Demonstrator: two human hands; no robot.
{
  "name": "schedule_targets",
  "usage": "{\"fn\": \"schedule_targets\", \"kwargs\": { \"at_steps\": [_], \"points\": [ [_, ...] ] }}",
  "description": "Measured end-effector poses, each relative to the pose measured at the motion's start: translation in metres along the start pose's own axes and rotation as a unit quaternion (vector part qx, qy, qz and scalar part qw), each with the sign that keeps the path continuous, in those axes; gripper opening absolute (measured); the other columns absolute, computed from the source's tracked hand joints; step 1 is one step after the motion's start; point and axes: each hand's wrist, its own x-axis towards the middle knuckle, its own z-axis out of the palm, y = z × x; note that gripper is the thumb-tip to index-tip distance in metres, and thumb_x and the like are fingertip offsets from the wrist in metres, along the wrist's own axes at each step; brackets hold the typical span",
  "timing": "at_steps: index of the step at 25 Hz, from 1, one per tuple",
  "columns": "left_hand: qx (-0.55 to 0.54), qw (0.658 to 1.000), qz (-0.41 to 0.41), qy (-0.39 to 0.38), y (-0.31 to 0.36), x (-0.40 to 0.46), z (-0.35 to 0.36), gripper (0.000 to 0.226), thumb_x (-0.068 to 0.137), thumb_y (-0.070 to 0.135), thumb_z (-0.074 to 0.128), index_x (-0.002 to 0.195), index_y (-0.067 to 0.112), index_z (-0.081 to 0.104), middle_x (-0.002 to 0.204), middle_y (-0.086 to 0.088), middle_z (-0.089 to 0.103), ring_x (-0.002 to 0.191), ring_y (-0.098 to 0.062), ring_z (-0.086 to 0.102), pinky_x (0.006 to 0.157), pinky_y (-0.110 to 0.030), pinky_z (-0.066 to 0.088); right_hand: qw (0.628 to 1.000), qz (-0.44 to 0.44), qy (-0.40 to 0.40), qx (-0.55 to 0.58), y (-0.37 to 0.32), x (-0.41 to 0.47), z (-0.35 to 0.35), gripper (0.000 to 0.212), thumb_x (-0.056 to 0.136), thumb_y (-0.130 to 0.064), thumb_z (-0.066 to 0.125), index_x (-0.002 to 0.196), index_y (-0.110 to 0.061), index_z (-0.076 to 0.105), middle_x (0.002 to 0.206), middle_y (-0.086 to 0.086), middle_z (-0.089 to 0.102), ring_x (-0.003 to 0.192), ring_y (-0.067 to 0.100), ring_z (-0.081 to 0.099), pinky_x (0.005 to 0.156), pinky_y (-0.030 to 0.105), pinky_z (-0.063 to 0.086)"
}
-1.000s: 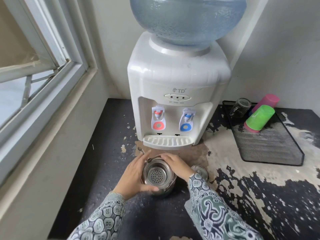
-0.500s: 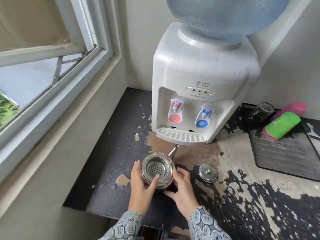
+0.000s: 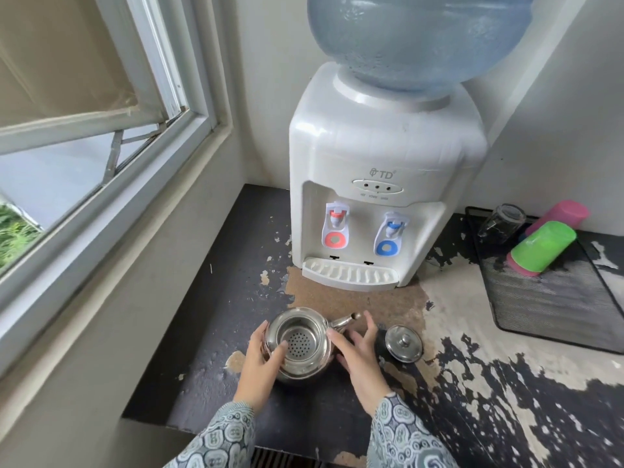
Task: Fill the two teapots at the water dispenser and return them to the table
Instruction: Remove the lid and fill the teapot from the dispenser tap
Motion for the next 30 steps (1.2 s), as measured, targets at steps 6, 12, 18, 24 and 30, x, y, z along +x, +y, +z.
{"fn": "schedule_targets", "kwargs": {
  "at_steps": [6, 12, 18, 24, 30],
  "points": [
    [-0.029, 0.997, -0.066, -0.019, 0.006, 0.002, 0.016, 0.068, 0.096, 0.033, 0.041, 0.147, 0.013, 0.001, 0.158, -0.008, 0.006, 0.145, -0.023, 0.012, 0.119, -0.041, 0.012, 0.998, 0.017, -0.06, 0.021, -0.002, 0.0, -0.003, 0.04, 0.08, -0.031, 0.064, 0.113, -0.017, 0.047, 0.116, -0.002, 0.065, 0.099, 0.009, 0.061, 0.083, 0.032, 0.049],
    [0.002, 0.997, -0.069, -0.043, 0.041, 0.043, 0.026, 0.059, 0.097, 0.032, 0.038, 0.145, 0.01, 0.011, 0.147, -0.014, 0.035, 0.131, -0.028, 0.04, 0.11, -0.04, 0.035, 0.998, 0.022, 0.038, 0.035, -0.027, 0.018, -0.005, 0.038, 0.082, -0.033, 0.064, 0.108, -0.014, 0.043, 0.092, 0.001, 0.062, 0.074, 0.011, 0.055, 0.072, 0.039, 0.051],
    [-0.02, 0.998, -0.01, -0.066, 0.086, 0.067, 0.045, 0.089, 0.07, 0.039, 0.075, 0.139, 0.026, 0.021, 0.138, -0.009, 0.044, 0.124, -0.03, 0.047, 0.104, -0.052, 0.04, 0.993, 0.022, 0.108, 0.039, -0.073, 0.054, -0.005, 0.065, 0.081, -0.041, 0.063, 0.132, -0.019, 0.03, 0.128, 0.004, 0.049, 0.107, 0.022, 0.051, 0.087, 0.059, 0.049],
    [-0.043, 0.999, 0.009, -0.024, 0.094, 0.089, 0.058, 0.088, 0.075, 0.05, 0.067, 0.144, 0.031, 0.017, 0.15, -0.005, 0.033, 0.135, -0.031, 0.034, 0.109, -0.057, 0.032, 0.995, 0.05, 0.091, 0.008, -0.093, 0.08, -0.002, 0.077, 0.08, -0.042, 0.063, 0.14, -0.019, 0.019, 0.141, 0.008, 0.042, 0.122, 0.029, 0.047, 0.095, 0.058, 0.04],
    [-0.025, 0.998, 0.012, 0.063, 0.099, 0.097, 0.07, 0.062, 0.081, 0.049, 0.06, 0.135, 0.036, 0.034, 0.142, -0.007, 0.042, 0.132, -0.029, 0.035, 0.114, -0.051, 0.02, 0.977, -0.088, 0.192, 0.038, -0.084, 0.082, 0.013, 0.068, 0.083, -0.007, 0.062, 0.134, -0.014, 0.017, 0.123, 0.008, 0.042, 0.113, 0.026, 0.049, 0.09, 0.027, 0.044]
  ]
}}
